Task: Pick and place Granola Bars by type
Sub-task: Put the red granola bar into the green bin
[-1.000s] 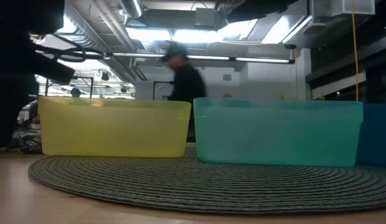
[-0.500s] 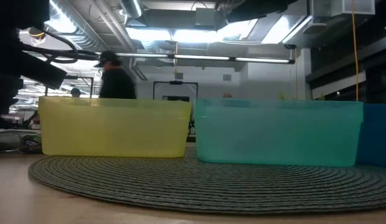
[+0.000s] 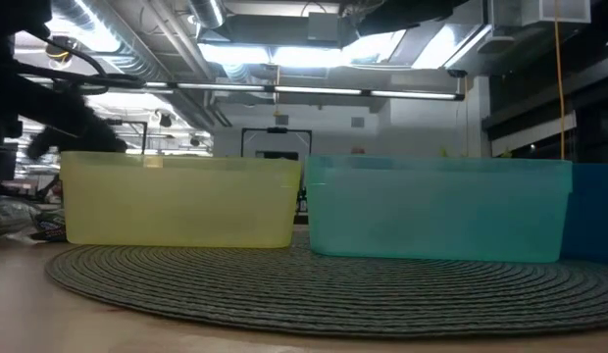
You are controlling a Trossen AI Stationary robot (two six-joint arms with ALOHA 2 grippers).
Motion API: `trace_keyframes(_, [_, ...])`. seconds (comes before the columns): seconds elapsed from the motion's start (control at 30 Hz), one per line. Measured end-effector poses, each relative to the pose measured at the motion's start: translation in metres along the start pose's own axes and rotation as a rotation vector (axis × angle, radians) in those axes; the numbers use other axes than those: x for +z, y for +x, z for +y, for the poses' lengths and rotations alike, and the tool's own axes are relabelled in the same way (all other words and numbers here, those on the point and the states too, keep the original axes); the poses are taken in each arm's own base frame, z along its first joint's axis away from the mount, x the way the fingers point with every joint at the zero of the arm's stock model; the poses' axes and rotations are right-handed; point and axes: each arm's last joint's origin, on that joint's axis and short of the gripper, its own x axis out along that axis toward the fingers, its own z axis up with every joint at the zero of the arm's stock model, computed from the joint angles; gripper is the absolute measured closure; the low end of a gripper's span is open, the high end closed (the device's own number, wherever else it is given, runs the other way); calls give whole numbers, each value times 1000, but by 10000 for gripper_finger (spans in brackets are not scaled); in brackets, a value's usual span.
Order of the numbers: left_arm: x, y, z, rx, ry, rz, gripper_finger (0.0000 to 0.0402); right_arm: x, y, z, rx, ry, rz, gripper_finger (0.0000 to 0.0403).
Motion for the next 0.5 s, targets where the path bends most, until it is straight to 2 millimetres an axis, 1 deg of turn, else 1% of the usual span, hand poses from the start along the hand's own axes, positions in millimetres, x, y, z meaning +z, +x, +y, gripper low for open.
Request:
trace_keyframes(0.13, [-2, -1, 0, -5, 7, 8, 367, 0, 0, 0, 0, 0, 0, 194])
trace_keyframes(0.27, [-2, -8, 2, -39, 6, 22, 373, 0, 0, 0, 0, 0, 0, 194])
trace_keyframes(0.37, [-2, -21, 4, -60, 8, 14, 373, -1, 2, 1, 2, -3, 7, 194])
trace_keyframes(0.5, [0, -46, 9, -76, 8, 2, 374, -4, 8, 4, 4, -15, 28, 194])
